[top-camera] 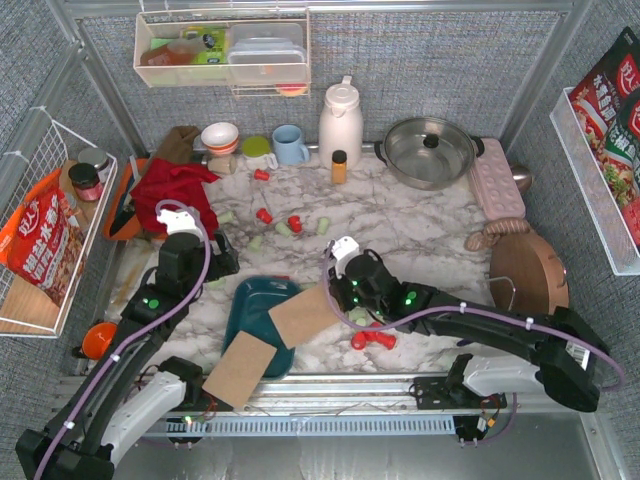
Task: Mix the coffee capsules in the storage basket
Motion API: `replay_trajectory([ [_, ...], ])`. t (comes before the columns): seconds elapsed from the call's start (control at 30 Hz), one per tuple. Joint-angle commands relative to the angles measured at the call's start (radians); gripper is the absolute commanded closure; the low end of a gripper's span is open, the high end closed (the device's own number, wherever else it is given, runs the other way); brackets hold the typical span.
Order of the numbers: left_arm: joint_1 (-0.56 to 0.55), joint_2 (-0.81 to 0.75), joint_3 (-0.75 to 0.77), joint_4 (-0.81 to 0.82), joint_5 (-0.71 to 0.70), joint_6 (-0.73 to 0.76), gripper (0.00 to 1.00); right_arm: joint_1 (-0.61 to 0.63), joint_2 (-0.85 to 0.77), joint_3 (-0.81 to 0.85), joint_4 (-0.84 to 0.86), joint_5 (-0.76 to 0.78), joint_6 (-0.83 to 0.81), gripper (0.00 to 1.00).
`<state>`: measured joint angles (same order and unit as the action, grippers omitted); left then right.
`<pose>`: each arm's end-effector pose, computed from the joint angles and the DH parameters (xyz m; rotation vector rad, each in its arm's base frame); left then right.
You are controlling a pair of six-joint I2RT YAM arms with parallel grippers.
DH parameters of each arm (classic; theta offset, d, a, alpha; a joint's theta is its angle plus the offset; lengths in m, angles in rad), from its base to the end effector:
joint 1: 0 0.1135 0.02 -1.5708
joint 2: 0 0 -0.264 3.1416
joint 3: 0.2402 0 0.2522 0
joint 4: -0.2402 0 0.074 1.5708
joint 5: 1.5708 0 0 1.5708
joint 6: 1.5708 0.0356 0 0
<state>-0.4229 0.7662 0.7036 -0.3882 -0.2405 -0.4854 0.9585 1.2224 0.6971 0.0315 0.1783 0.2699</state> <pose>0.1637 -0.0644 0.2938 -0.2158 2.0122 -0.3359 0.1591 0.2156 0.2390 -0.6042 2.0178 0.5705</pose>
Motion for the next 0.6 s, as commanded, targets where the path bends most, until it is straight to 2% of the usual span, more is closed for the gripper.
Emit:
replay_trajectory([
  [0.0,0.0,-0.001,0.0,0.041,0.0,0.009,0.08,-0.005,-0.033,0.042,-0.028,0.061,-0.059,1.0],
  [0.37,0.001,-0.011,0.004,0.041,0.003,0.019,0.08,-0.051,-0.042,0.161,-0.068,0.296,-0.214,1.0],
  [0.57,0.0,-0.019,0.001,0.049,0.015,0.022,0.08,-0.19,0.003,0.207,-0.006,0.479,-0.31,1.0],
])
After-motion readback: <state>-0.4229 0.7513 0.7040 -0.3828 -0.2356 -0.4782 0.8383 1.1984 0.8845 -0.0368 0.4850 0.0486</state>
